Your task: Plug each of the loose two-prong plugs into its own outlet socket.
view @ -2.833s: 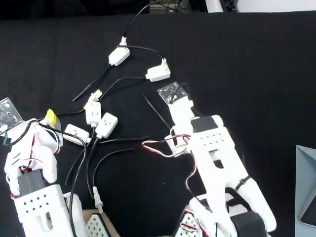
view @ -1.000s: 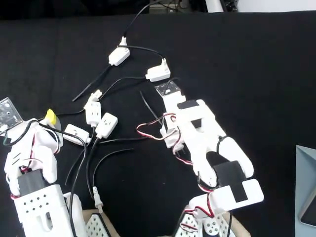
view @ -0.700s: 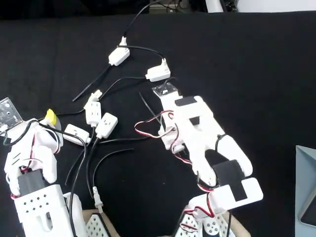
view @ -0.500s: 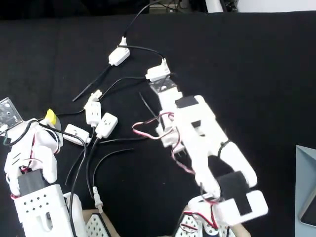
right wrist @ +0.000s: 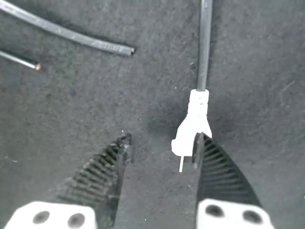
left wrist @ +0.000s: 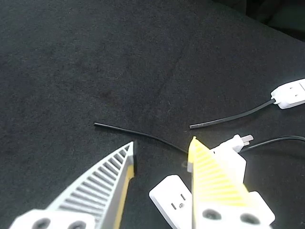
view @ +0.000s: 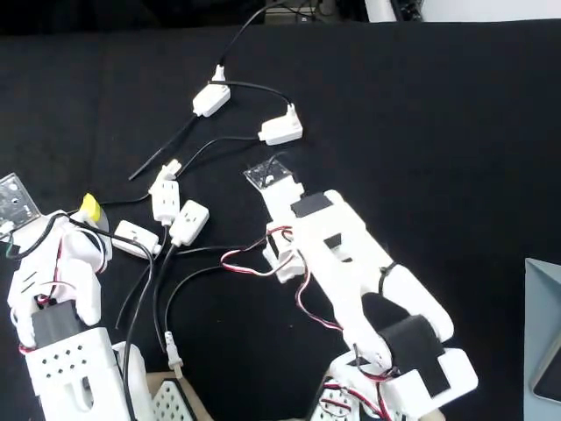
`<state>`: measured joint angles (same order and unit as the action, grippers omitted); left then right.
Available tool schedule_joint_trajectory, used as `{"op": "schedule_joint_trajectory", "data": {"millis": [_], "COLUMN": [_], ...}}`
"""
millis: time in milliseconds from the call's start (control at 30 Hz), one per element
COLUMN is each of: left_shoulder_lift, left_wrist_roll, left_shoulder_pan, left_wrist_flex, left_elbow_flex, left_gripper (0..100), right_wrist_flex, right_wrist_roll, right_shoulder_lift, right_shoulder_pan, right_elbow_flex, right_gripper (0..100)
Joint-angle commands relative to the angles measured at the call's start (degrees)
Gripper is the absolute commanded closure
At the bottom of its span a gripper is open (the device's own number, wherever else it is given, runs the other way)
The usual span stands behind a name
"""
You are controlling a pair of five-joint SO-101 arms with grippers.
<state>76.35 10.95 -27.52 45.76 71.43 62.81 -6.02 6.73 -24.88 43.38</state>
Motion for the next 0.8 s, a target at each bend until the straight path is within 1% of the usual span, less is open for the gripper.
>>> {"op": "schedule_joint_trajectory", "data": {"millis": [0, 200, 400, 533, 767], "left_shoulder_lift": [0.7, 0.7, 0.7, 0.7, 0.7], "left_wrist_roll": [0.0, 0.0, 0.0, 0.0, 0.0], "left_shoulder_pan": [0.04, 0.04, 0.04, 0.04, 0.04], "left_wrist_flex": [-1.32, -1.32, -1.32, -1.32, -1.32], "left_elbow_flex": [-0.31, -0.31, -0.31, -0.31, -0.31], "left_gripper": [81, 81, 81, 81, 81], "right_wrist_flex": [-1.85, -3.52, -6.07, -7.21, -6.68], "right_wrist_roll": [-1.49, -3.16, -3.25, -3.25, -4.04], "right_shoulder_lift": [-3.21, -7.34, -7.78, -7.78, -7.08], "right_shoulder_pan": [3.08, 6.59, 6.86, 6.86, 6.86], "right_elbow_flex": [-0.22, -0.31, -0.31, -0.31, -0.48], "right_gripper": [80.1, 80.9, 93.2, 98.3, 98.6]}}
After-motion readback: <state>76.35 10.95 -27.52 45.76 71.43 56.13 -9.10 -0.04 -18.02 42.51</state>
